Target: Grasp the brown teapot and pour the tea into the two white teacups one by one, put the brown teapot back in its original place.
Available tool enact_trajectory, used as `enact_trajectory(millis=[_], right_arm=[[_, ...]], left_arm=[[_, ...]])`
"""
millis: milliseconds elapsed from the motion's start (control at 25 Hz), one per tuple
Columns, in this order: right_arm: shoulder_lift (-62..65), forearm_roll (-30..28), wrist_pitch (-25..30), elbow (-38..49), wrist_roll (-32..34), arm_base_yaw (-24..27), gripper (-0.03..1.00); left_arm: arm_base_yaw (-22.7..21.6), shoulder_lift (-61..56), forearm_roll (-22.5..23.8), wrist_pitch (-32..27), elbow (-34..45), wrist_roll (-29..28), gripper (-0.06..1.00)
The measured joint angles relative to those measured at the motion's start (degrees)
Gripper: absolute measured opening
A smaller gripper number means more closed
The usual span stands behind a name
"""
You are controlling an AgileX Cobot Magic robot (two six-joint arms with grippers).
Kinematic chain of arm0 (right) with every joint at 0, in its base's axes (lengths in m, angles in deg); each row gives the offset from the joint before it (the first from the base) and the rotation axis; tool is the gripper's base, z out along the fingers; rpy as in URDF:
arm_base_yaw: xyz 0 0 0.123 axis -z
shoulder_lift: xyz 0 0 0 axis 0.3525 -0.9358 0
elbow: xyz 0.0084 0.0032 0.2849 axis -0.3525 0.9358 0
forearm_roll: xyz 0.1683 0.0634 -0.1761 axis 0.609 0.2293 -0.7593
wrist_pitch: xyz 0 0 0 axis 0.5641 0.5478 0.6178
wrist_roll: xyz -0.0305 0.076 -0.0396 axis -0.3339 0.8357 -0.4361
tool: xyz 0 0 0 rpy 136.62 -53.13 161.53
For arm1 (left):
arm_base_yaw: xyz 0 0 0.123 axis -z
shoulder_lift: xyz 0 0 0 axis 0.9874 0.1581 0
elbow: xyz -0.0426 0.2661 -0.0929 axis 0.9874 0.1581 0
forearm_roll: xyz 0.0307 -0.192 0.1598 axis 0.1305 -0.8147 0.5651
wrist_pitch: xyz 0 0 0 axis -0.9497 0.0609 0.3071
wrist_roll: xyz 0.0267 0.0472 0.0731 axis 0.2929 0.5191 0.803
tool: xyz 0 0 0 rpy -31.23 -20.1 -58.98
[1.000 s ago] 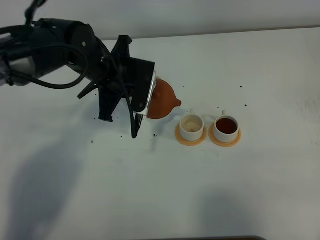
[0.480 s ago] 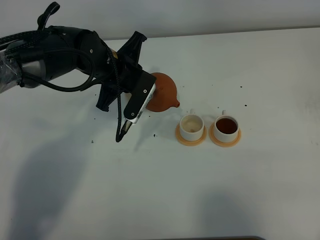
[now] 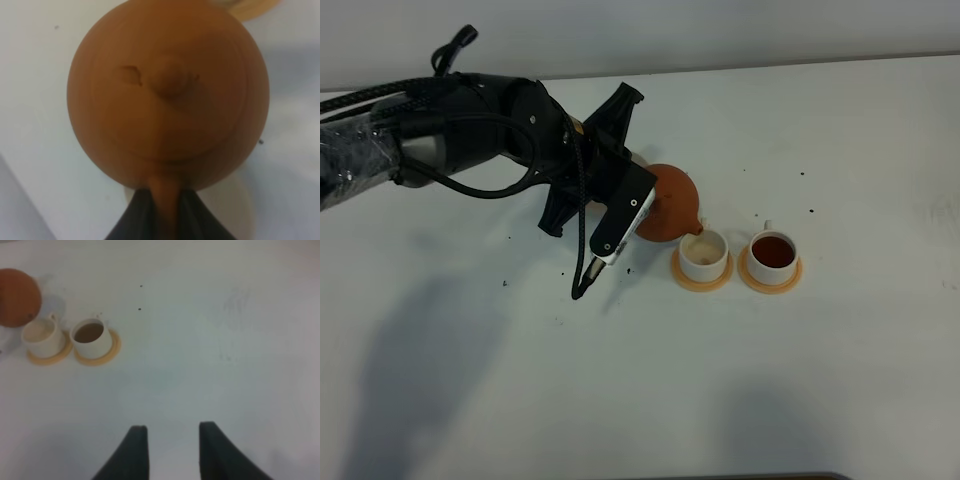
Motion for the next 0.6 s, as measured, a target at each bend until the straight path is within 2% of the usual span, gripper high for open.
enact_trajectory(millis=[360, 600], right_arm=[[0.00, 0.00, 0.00, 0.00, 0.00, 0.00, 0.24], [0.00, 0.00, 0.00, 0.00, 0.00, 0.00, 0.24]], left_arm=[[0.00, 0.22, 0.00, 1.03, 0.00, 5.70, 0.12], [0.65, 0.22, 2.01, 3.01, 0.00, 6.57, 0.12]])
